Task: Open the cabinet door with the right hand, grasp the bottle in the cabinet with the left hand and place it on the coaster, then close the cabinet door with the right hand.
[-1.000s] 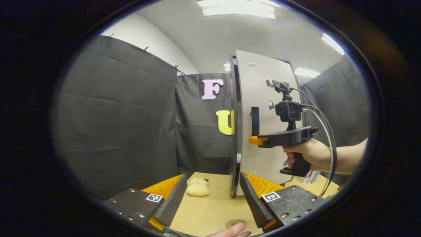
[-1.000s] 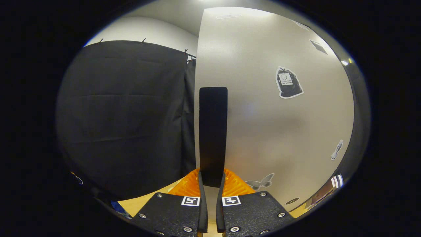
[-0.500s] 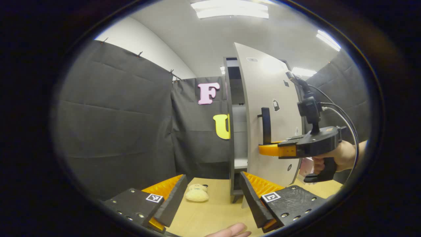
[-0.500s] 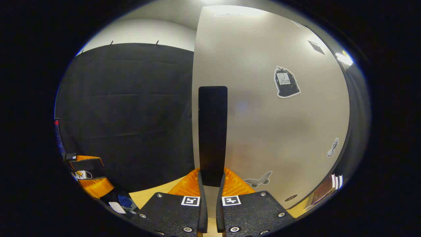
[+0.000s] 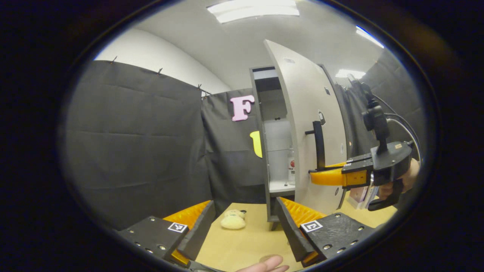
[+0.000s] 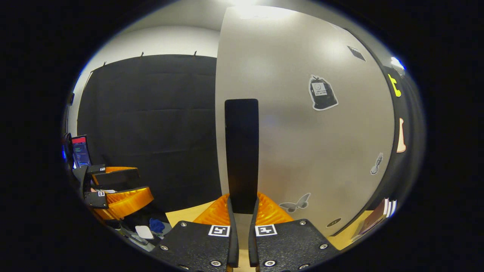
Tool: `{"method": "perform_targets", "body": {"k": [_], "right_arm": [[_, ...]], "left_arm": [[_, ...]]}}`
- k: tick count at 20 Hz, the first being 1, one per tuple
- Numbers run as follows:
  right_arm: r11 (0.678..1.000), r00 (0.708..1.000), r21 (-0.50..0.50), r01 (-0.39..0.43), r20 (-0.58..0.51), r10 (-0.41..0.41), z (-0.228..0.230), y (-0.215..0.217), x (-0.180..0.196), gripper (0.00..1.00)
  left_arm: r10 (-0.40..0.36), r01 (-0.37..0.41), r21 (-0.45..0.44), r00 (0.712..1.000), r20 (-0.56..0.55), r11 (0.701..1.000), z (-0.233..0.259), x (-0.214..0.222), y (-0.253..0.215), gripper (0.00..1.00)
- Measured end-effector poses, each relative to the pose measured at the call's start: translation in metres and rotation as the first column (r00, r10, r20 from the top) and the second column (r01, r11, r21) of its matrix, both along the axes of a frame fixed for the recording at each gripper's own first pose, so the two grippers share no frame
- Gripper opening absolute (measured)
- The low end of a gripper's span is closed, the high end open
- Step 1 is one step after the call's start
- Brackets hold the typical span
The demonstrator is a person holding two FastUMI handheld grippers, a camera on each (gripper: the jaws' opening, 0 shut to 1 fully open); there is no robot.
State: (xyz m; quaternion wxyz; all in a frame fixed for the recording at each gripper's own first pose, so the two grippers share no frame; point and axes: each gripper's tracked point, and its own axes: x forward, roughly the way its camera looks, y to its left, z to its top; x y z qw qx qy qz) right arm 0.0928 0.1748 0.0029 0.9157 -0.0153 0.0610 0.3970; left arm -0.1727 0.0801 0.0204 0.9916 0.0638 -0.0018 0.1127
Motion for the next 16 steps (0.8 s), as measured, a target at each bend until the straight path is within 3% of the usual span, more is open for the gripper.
{"method": "perform_targets", "body": {"k": [2,7,12,15,16], "right_arm": [[1.0,1.0,-0.003,-0.021,0.001,0.021,0.0,-0.006,0.001,0.1],[0.999,0.999,-0.006,-0.049,0.001,0.049,-0.003,-0.025,0.002,0.1],[1.0,1.0,-0.017,0.02,-0.002,-0.02,-0.001,-0.049,-0.006,0.1],[0.998,0.998,-0.019,0.067,0.008,-0.067,0.0,-0.063,-0.015,0.11],[0.996,0.997,-0.016,0.083,0.008,-0.082,0.001,-0.066,-0.017,0.1]], "left_arm": [[-0.001,0.0,0.008,1.0,0.001,1.0,0.005,-0.001,-0.017,0.92],[-0.021,0.02,-0.018,1.0,-0.003,1.0,0.009,-0.005,-0.057,0.96],[-0.057,0.057,-0.066,0.998,-0.003,0.996,0.01,0.001,-0.094,0.92],[-0.096,0.096,-0.094,0.995,-0.004,0.991,0.01,0.007,-0.121,0.97],[-0.108,0.107,-0.1,0.994,-0.004,0.989,0.011,0.008,-0.13,0.93]]}}
